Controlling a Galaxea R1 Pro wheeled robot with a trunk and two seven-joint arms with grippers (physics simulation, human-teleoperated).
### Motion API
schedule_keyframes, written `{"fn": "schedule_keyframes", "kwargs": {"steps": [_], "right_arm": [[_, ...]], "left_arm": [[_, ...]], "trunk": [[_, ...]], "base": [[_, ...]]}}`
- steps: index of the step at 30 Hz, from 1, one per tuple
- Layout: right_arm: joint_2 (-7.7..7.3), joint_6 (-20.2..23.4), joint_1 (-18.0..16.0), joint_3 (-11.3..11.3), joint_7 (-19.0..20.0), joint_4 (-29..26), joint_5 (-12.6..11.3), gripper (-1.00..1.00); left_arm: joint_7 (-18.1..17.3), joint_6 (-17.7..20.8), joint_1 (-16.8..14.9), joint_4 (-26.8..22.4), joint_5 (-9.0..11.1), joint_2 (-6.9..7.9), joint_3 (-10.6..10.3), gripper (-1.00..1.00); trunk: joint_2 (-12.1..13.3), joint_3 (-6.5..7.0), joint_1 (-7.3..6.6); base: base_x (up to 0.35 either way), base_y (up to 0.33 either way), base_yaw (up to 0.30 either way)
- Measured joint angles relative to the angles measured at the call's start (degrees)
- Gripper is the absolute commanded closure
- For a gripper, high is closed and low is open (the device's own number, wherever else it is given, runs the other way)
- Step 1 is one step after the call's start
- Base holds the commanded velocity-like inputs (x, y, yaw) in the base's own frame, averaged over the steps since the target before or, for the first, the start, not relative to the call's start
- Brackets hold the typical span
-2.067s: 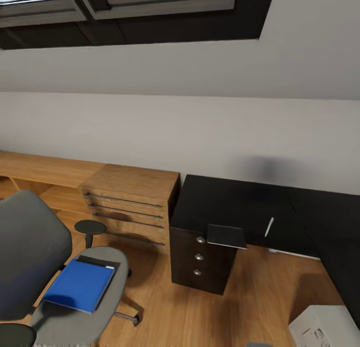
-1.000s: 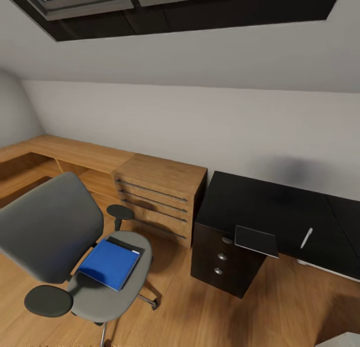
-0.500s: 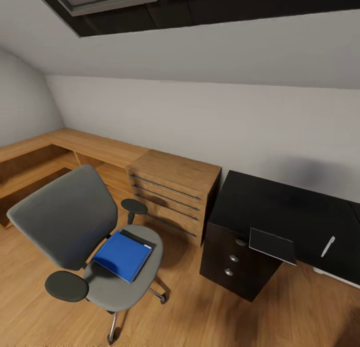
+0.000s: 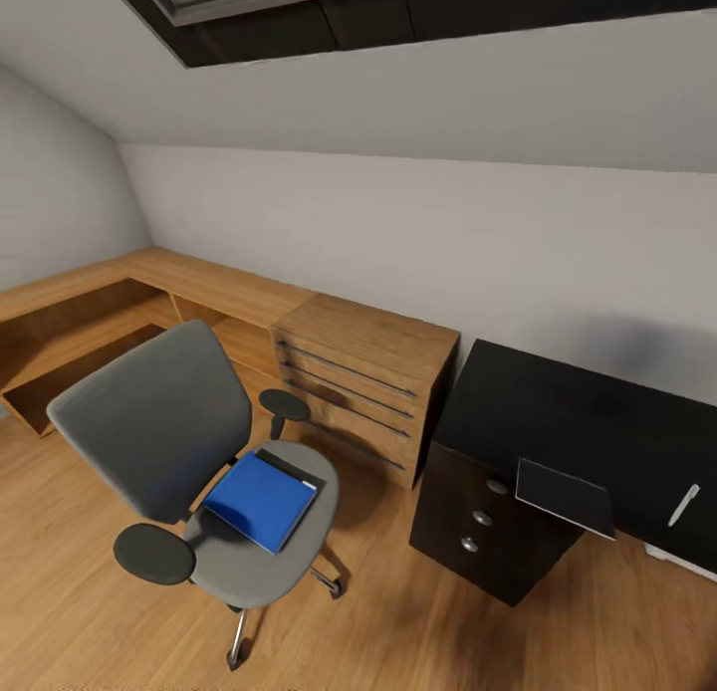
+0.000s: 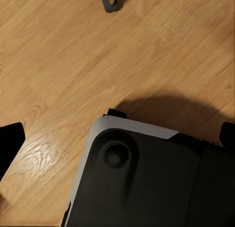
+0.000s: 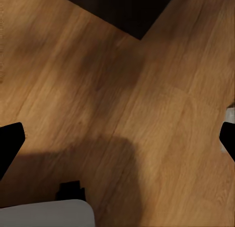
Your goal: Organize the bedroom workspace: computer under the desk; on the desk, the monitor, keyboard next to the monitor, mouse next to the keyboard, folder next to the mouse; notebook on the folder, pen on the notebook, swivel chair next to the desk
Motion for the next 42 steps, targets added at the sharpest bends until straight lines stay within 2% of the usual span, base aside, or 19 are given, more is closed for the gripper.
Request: {"fn": "schedule_keyframes", "kwargs": {"steps": [20,31,42], "right_arm": [[0.11,-0.1,0.0,0.0,-0.2,0.0,-0.2,-1.0],[0.32,-3.8,0.0,0.0,-1.3,0.0,-0.2,-1.0],[0.54,-4.7,0.0,-0.1,-2.6,0.0,-0.4,-1.0]], "left_arm": [[0.0,0.1,0.0,0.0,0.0,0.0,0.0,-1.0],[0.0,0.1,0.0,0.0,0.0,-0.08,0.0,-1.0],[0.0,0.1,0.0,0.1,0.0,-0.03,0.0,-1.0]], "trunk": [[0.0,-0.51,0.0],[0.0,-0.57,0.0],[0.0,-0.57,0.0]], "base": [[0.0,0.0,0.257],[0.0,0.0,0.28],[0.0,0.0,0.285]]}}
